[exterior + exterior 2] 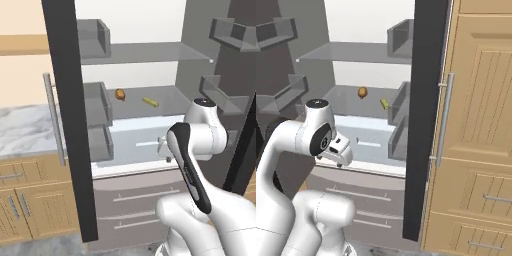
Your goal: Pick the egg and butter from the fridge and place them by the bowl for mixing.
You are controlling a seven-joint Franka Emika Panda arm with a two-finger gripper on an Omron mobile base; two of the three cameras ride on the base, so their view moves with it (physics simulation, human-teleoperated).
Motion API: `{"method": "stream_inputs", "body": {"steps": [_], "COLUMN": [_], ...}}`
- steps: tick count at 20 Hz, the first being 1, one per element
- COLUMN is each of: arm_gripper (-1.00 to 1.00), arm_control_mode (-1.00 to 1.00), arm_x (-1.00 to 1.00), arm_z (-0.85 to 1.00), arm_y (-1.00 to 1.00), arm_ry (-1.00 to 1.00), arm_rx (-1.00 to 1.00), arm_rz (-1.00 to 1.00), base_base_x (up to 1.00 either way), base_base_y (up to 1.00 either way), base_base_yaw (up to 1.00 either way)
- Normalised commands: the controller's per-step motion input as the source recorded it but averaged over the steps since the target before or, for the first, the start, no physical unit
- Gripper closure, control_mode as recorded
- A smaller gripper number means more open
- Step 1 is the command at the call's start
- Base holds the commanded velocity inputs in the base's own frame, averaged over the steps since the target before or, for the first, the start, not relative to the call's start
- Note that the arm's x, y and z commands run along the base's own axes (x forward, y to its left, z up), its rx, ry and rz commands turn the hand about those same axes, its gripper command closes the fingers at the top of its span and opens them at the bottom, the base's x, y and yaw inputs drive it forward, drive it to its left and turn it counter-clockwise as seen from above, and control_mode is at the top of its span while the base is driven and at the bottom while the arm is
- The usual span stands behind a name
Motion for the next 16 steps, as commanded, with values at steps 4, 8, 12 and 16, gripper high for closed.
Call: {"method": "stream_inputs", "body": {"steps": [4, 8, 12, 16], "arm_gripper": [-1.00, -1.00, -1.00, -1.00], "arm_control_mode": [1.00, 1.00, 1.00, 1.00], "arm_x": [0.00, 0.00, 0.00, 0.00], "arm_z": [0.00, 0.00, 0.00, 0.00], "arm_y": [0.00, 0.00, 0.00, 0.00], "arm_ry": [0.00, 0.00, 0.00, 0.00], "arm_rx": [0.00, 0.00, 0.00, 0.00], "arm_rz": [0.00, 0.00, 0.00, 0.00], "base_base_x": [0.54, 0.64, 0.63, 0.50], "base_base_y": [-0.11, -0.12, -0.10, -0.04], "base_base_yaw": [0.06, 0.03, 0.00, 0.00]}}
